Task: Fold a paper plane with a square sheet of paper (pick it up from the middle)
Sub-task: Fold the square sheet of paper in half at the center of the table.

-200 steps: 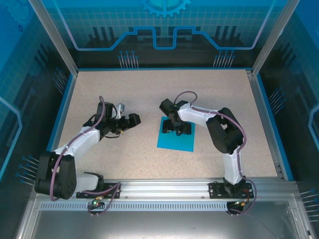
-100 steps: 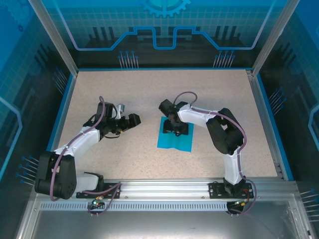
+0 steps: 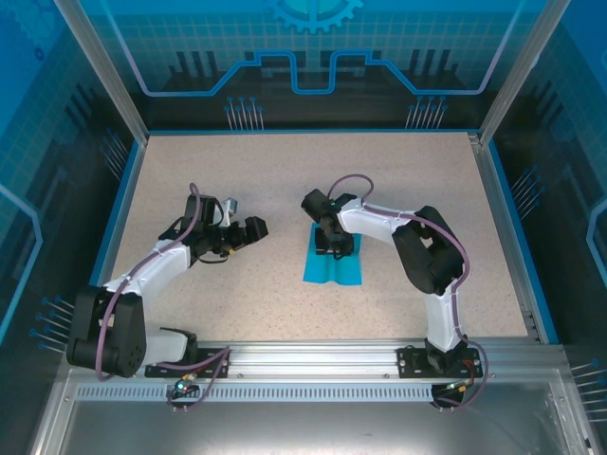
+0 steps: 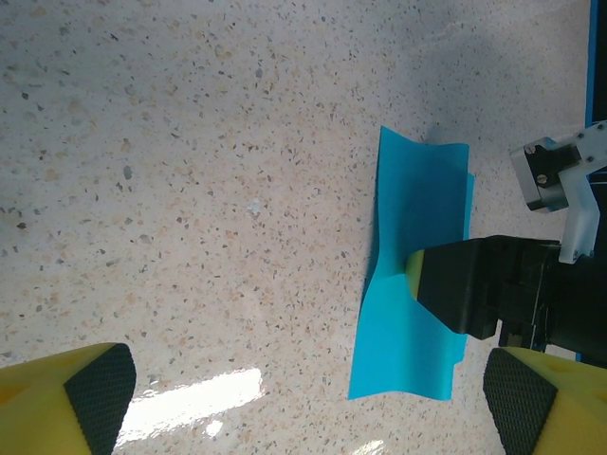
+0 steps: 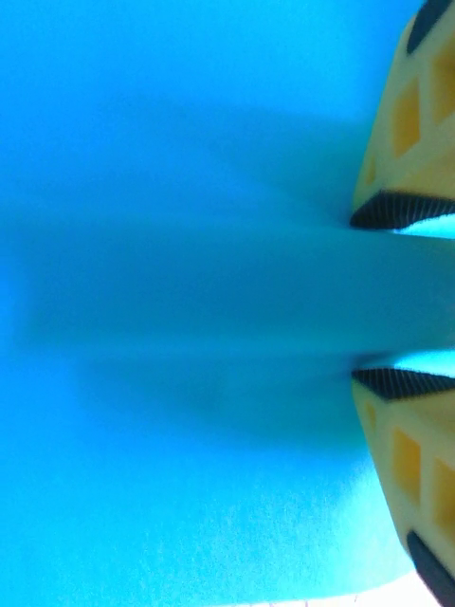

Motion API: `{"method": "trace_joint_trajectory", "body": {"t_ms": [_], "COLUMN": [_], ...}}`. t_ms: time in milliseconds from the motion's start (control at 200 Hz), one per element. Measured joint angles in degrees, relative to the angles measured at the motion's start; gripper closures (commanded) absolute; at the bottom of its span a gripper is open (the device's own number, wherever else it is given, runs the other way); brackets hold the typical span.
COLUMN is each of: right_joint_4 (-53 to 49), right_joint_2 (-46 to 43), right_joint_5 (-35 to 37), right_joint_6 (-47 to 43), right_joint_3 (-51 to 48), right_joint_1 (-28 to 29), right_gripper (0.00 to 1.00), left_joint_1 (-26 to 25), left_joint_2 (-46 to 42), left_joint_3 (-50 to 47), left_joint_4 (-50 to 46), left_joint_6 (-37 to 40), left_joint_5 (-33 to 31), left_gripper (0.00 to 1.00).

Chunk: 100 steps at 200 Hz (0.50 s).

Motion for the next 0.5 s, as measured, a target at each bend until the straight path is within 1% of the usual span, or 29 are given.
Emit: {"method": "trace_joint_trajectory", "body": {"t_ms": [45,100,165,350,500], "right_joint_4": [0.04,0.22,0.92,2.84,8.39], "right_joint_2": [-0.07,-0.31,-0.98,-5.68,-10.64], "right_joint_5": [-0.13,-0.22,-0.57,-3.8,-10.38], "right_joint_6": [0.04,-0.33,-0.5,-0.72,-0.66], "right_joint_3": [0.0,-0.11,-0.9,-3.17,-4.44], "right_joint_1": [0.02,0.02,0.04,0.07,0.04], "right_gripper": [0.66,0.67,0.72,0.75,0.74], "left_joint_1": [0.0,0.0,0.0,0.0,0.0], "left_joint_2": [0.0,0.0,0.0,0.0,0.0], "left_joint_3": [0.07,0.11,0.35,0.72,0.72], "left_joint_4": [-0.11,-0.13,-0.28,-0.5,-0.55], "left_joint_6": [0.0,0.0,0.0,0.0,-0.07], "left_joint_5": [0.0,0.0,0.0,0.0,0.0], "left_gripper": [0.02,0.02,0.02,0.02,0.02]}}
